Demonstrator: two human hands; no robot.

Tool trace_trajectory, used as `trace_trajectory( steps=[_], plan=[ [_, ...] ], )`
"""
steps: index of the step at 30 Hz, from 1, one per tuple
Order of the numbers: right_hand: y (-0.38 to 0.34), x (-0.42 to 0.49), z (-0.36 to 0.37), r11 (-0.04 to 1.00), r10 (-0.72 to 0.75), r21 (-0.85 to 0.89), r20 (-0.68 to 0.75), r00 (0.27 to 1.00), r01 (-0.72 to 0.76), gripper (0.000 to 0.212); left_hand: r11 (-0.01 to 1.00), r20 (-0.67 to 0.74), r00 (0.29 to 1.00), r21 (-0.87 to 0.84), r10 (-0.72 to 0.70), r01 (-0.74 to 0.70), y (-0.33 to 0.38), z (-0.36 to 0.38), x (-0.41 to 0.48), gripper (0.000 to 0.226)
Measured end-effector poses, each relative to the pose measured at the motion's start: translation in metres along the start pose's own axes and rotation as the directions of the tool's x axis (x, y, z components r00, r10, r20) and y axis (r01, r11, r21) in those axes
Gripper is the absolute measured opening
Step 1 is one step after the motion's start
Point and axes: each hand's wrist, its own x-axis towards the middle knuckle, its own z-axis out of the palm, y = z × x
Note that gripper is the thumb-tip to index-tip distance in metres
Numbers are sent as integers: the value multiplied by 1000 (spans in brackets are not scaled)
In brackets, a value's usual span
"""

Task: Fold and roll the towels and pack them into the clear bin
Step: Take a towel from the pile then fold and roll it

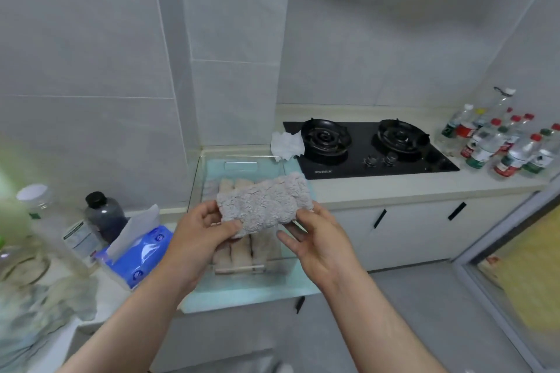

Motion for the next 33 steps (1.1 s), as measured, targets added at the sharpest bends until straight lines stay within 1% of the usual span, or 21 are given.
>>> trace_trajectory(
  steps=[4,7,8,11,13,14,15,16,17,18,19,21,22,23,24,25,26,28,29,31,33],
  plan=[
    [-13,68,8,986,12,166,-15,1000,-9,28,983,-100,992,173,73,-55,-9,49,45,34],
    [-24,111,19,989,-7,144,-94,996,21,33,956,-145,981,282,129,-84,-16,84,75,32],
    [-28,124,21,994,-23,102,-126,992,36,33,952,-106,987,295,122,-86,-19,93,83,33],
    [-49,158,20,990,-131,-69,-193,972,120,30,951,111,992,296,53,-84,-30,95,110,29],
    [-67,176,9,987,-156,-83,-242,958,139,27,899,145,985,412,93,-145,-42,75,137,18],
    [-75,182,2,989,-141,-74,-260,955,126,27,836,158,980,516,125,-189,-48,63,153,18],
    [-81,186,-5,993,-117,-65,-265,957,104,26,733,204,970,638,133,-234,-54,50,169,22],
    [-85,192,-13,995,-93,-51,-268,959,82,26,580,309,944,751,113,-315,-62,41,188,27],
    [-87,194,-19,997,-72,-34,-260,963,66,25,376,449,889,811,93,-449,-67,35,205,35],
    [-87,194,-23,998,-55,-16,-247,968,53,25,166,614,787,771,60,-615,-71,33,219,42],
    [-87,196,-26,999,-42,5,-242,969,44,25,-4,747,665,665,12,-747,-79,32,237,48],
    [-83,200,-31,998,-12,56,-263,965,27,26,-251,866,468,420,-177,-872,-81,42,264,62],
    [-80,200,-32,996,6,84,-277,961,18,26,-325,859,430,337,-276,-883,-80,49,272,68],
    [-77,200,-34,994,17,109,-289,957,16,25,-354,825,402,266,-396,-896,-81,55,280,70],
    [-74,201,-35,991,24,135,-302,953,17,22,-354,792,368,206,-487,-912,-83,61,283,69],
    [-72,201,-34,987,31,158,-315,948,21,20,-334,757,358,195,-547,-922,-90,65,286,66],
    [-69,203,-33,985,33,173,-328,944,26,20,-325,713,371,209,-594,-922,-95,66,289,62],
    [-62,206,-26,989,10,145,-337,941,41,22,-313,696,383,233,-608,-921,-101,63,290,51],
    [-59,209,-21,995,-13,85,-336,942,44,23,-315,704,397,253,-588,-915,-104,58,289,45],
    [-50,213,-6,990,-87,-130,-333,939,46,24,-321,721,434,300,-540,-898,-108,45,289,37],
    [-36,219,13,927,-176,-370,-298,938,57,25,-346,726,444,295,-525,-891,-114,27,289,40]
  ],
)
